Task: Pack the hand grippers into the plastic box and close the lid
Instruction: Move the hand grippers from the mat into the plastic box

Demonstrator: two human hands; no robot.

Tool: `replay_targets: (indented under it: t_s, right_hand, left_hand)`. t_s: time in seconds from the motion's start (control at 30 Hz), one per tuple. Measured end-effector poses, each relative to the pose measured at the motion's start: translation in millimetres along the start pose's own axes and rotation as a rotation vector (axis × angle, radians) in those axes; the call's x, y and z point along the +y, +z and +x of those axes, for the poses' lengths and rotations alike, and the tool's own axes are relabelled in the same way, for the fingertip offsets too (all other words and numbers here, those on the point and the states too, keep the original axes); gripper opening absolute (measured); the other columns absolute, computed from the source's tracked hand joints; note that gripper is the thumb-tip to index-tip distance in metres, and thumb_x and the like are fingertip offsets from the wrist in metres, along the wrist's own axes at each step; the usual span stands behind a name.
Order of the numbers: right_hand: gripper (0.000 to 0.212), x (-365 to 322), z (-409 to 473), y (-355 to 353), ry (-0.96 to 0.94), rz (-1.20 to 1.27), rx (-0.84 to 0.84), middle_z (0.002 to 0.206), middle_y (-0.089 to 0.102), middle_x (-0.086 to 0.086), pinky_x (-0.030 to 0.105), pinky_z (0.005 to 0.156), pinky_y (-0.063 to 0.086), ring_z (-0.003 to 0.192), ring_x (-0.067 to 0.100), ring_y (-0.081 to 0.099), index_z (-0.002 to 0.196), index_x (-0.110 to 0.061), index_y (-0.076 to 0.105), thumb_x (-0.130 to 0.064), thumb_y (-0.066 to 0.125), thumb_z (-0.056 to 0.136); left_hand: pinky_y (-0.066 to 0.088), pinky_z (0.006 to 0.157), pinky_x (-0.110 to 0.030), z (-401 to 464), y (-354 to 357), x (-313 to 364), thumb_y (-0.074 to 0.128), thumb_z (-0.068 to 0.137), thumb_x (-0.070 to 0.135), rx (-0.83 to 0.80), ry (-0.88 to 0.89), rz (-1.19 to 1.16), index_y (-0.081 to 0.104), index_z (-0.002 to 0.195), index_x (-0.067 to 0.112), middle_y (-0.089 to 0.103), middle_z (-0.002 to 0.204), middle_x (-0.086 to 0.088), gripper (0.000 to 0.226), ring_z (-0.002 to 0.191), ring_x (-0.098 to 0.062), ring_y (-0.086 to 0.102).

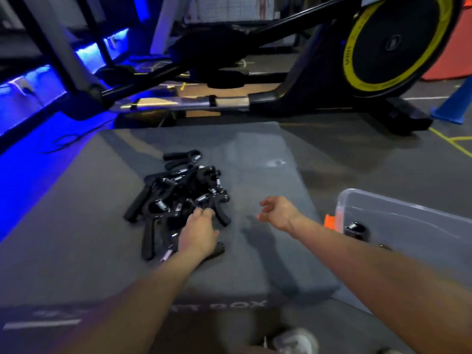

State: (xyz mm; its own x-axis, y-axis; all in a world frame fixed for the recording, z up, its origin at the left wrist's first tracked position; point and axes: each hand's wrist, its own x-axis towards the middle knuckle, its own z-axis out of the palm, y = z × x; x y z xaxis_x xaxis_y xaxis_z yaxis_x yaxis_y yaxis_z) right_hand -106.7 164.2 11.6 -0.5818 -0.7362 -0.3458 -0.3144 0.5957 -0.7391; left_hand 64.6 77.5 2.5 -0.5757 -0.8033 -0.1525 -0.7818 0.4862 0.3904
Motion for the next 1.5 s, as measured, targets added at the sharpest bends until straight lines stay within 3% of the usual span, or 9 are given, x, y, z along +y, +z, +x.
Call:
replay_targets:
  t_s: [0.2, 0.43, 0.57, 0.63, 0.9, 1.03, 1.2, 1.4, 1.5]
  right_hand:
    - [0.045, -10, 9, 60, -0.003, -0.027, -0.108, 0.095, 0.054, 0.005, 0.021, 0.077, 0.037, 0.088, 0.015, 0.050, 0.124, -0.002, 0.055, -0.013, 0.069, 0.083]
    - [0.044, -8, 20, 76, 0.033, 0.032, -0.085, 0.093, 0.054, 0.003, 0.010, 0.059, 0.033, 0.087, 0.016, 0.050, 0.123, -0.004, 0.056, -0.012, 0.070, 0.081]
    - [0.044, -4, 26, 75, 0.050, 0.054, -0.061, 0.071, 0.049, -0.007, 0.019, 0.064, 0.039, 0.086, 0.016, 0.050, 0.122, -0.004, 0.056, -0.014, 0.071, 0.082]
    - [0.044, -2, 29, 74, 0.057, 0.069, -0.052, 0.068, 0.045, -0.008, 0.021, 0.071, 0.039, 0.082, 0.015, 0.051, 0.122, -0.002, 0.056, -0.013, 0.071, 0.082]
    - [0.042, 1, 31, 65, 0.081, 0.144, -0.053, 0.067, 0.045, -0.006, 0.016, 0.058, 0.037, 0.060, 0.007, 0.045, 0.121, 0.002, 0.055, -0.007, 0.068, 0.083]
    - [0.041, -1, 30, 52, 0.094, 0.215, -0.046, 0.066, 0.045, -0.006, 0.015, 0.054, 0.035, 0.055, 0.006, 0.042, 0.123, 0.002, 0.053, -0.006, 0.066, 0.084]
    - [0.042, -6, 27, 29, 0.047, 0.280, 0.012, 0.068, 0.046, -0.003, 0.017, 0.057, 0.037, 0.058, 0.008, 0.044, 0.121, 0.002, 0.055, -0.007, 0.069, 0.082]
    - [0.039, -14, -2, -15, -0.036, 0.386, -0.029, 0.073, 0.052, -0.002, 0.018, 0.064, 0.041, 0.078, 0.014, 0.052, 0.120, 0.002, 0.056, -0.005, 0.067, 0.083]
    - [0.029, -9, -19, -40, -0.086, 0.405, -0.049, 0.072, 0.054, -0.001, 0.019, 0.062, 0.039, 0.068, 0.011, 0.050, 0.108, -0.005, 0.060, -0.003, 0.070, 0.081]
  left_hand:
    - [0.041, 0.102, -0.041, -11, -1, -51, 0.060, 0.088, 0.020, 0.040, -0.096, 0.022, 0.043, 0.129, 0.012, 0.041, 0.130, -0.007, 0.045, 0.125, -0.027, 0.041]
    - [0.040, 0.102, -0.040, 12, 8, -53, 0.056, 0.091, 0.019, 0.033, -0.097, -0.013, 0.040, 0.132, 0.010, 0.039, 0.135, -0.009, 0.045, 0.128, -0.027, 0.038]
    - [0.040, 0.099, -0.041, 25, 15, -50, 0.049, 0.095, 0.020, 0.029, -0.122, 0.009, 0.041, 0.131, 0.007, 0.040, 0.136, -0.011, 0.039, 0.127, -0.028, 0.039]
    - [0.041, 0.097, -0.042, 31, 18, -50, 0.047, 0.096, 0.020, 0.030, -0.138, 0.025, 0.043, 0.129, 0.007, 0.043, 0.134, -0.012, 0.036, 0.125, -0.030, 0.042]
    - [0.045, 0.087, -0.039, 46, 16, -48, 0.054, 0.093, 0.014, 0.051, -0.203, 0.011, 0.050, 0.125, 0.010, 0.057, 0.125, -0.012, 0.033, 0.115, -0.034, 0.054]
    - [0.037, 0.080, -0.030, 52, 9, -41, 0.049, 0.094, 0.011, 0.067, -0.248, -0.183, 0.051, 0.125, 0.014, 0.065, 0.106, -0.008, 0.032, 0.096, -0.028, 0.053]
    - [0.046, 0.095, -0.034, 60, -9, -8, 0.063, 0.088, 0.020, 0.011, -0.138, -0.313, 0.061, 0.114, 0.007, 0.067, 0.110, -0.010, 0.029, 0.108, -0.030, 0.061]
    - [0.048, 0.094, -0.037, 57, -18, 63, 0.069, 0.083, 0.011, -0.076, -0.101, -0.698, 0.060, 0.110, 0.000, 0.060, 0.094, -0.009, 0.030, 0.089, -0.021, 0.058]
    - [0.051, 0.090, -0.044, 47, -22, 105, 0.068, 0.083, 0.004, -0.170, -0.106, -0.883, 0.055, 0.090, 0.009, 0.060, 0.097, -0.013, 0.015, 0.089, -0.025, 0.059]
